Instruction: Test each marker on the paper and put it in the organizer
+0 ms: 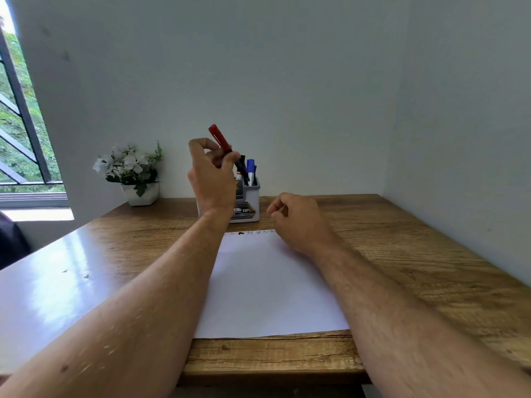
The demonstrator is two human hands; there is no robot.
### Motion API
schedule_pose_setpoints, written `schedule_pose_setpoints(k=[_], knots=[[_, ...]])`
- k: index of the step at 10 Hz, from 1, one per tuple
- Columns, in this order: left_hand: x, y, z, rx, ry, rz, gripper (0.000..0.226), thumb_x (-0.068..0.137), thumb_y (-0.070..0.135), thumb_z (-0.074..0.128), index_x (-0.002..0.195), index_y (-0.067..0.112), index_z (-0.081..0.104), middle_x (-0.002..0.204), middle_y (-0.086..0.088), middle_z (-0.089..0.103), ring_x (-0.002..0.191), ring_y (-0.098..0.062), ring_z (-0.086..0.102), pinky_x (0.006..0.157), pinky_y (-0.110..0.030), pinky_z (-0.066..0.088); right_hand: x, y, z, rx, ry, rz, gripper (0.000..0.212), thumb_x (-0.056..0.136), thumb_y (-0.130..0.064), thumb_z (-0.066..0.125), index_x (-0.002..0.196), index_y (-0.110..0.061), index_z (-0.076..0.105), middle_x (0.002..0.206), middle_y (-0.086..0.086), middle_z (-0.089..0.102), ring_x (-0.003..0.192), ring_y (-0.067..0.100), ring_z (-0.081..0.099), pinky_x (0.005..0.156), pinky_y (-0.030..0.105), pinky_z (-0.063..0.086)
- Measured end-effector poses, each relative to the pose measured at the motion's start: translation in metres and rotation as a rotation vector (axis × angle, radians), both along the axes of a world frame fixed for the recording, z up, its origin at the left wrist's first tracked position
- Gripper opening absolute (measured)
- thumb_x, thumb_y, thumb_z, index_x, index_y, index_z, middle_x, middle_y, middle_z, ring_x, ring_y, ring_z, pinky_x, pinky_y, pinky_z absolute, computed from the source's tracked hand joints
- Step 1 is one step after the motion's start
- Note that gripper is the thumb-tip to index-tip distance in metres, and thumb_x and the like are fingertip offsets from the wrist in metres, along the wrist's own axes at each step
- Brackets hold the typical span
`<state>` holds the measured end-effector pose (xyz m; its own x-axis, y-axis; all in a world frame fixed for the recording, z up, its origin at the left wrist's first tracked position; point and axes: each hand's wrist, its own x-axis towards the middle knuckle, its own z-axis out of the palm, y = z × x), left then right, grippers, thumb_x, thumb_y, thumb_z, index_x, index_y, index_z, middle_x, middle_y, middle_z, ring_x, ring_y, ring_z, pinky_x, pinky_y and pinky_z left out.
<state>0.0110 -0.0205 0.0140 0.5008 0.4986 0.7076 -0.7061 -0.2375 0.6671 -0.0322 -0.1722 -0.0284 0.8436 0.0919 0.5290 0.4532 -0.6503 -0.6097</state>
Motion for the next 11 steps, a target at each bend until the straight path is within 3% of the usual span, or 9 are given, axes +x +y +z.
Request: schedule_pose_setpoints(k=[2,4,7,8,9,10,11], knots=[[0.012,-0.003,-0.006,0.113,0.062,0.039,0.021,0.090,0.012,0.068,0.105,0.015,0.055,0.101,0.000,0.072,0.085,-0.002,0.070,0.066,-0.006,0.050,0.001,0.001,-0.001,-0.006,0.010,0.004,0.018,0.091,-0.010,0.055,0.091,-0.020,0.069,0.078,-0.013,0.058,0.071,0.000,0.054,0.055,0.013,0.038],[0.014,-0.004,-0.011,0.251,0.185,0.065,0.024,0.094,0.009,0.061,0.113,0.022,0.057,0.102,0.004,0.070,0.084,0.001,0.065,0.063,-0.004,0.046,0.000,0.001,0.000,-0.016,0.008,0.016,0.017,0.092,-0.009,0.055,0.093,-0.018,0.070,0.078,-0.012,0.057,0.071,0.002,0.054,0.056,0.014,0.039],[0.022,-0.004,-0.023,0.565,0.398,0.087,0.025,0.097,0.020,0.056,0.119,0.024,0.067,0.110,0.002,0.072,0.095,-0.009,0.064,0.084,-0.023,0.050,0.001,0.002,0.000,-0.017,-0.001,0.015,0.019,0.091,-0.007,0.055,0.086,-0.019,0.067,0.074,-0.011,0.057,0.066,0.002,0.053,0.053,0.015,0.037],[0.021,-0.003,-0.025,0.617,0.393,0.120,0.021,0.096,0.025,0.059,0.113,0.022,0.072,0.112,0.002,0.072,0.093,-0.007,0.060,0.086,-0.023,0.050,0.001,0.000,0.000,-0.025,-0.007,-0.028,0.019,0.088,-0.008,0.055,0.081,-0.022,0.066,0.073,-0.012,0.059,0.068,0.003,0.056,0.055,0.016,0.040],[0.015,-0.004,-0.024,0.625,0.362,0.158,0.022,0.097,0.025,0.058,0.113,0.020,0.072,0.112,0.001,0.072,0.092,-0.007,0.060,0.087,-0.024,0.050,0.000,-0.005,0.002,-0.034,0.010,-0.093,0.019,0.084,-0.010,0.055,0.082,-0.023,0.068,0.081,-0.008,0.065,0.077,0.010,0.063,0.066,0.028,0.055],[0.002,-0.004,-0.018,0.625,0.318,0.213,0.025,0.099,0.027,0.054,0.118,0.021,0.070,0.112,0.002,0.072,0.092,-0.007,0.063,0.085,-0.022,0.049,-0.001,-0.009,0.002,-0.055,0.025,-0.157,0.020,0.083,-0.013,0.054,0.085,-0.025,0.070,0.083,-0.007,0.068,0.081,0.012,0.065,0.072,0.032,0.057],[-0.003,0.001,-0.010,0.645,0.392,0.229,0.027,0.099,0.027,0.051,0.119,0.026,0.069,0.112,0.002,0.072,0.089,-0.009,0.064,0.085,-0.029,0.055,-0.005,-0.011,0.003,-0.038,0.039,-0.162,0.023,0.087,-0.014,0.052,0.085,-0.025,0.072,0.082,-0.009,0.068,0.080,0.010,0.065,0.071,0.029,0.057]])
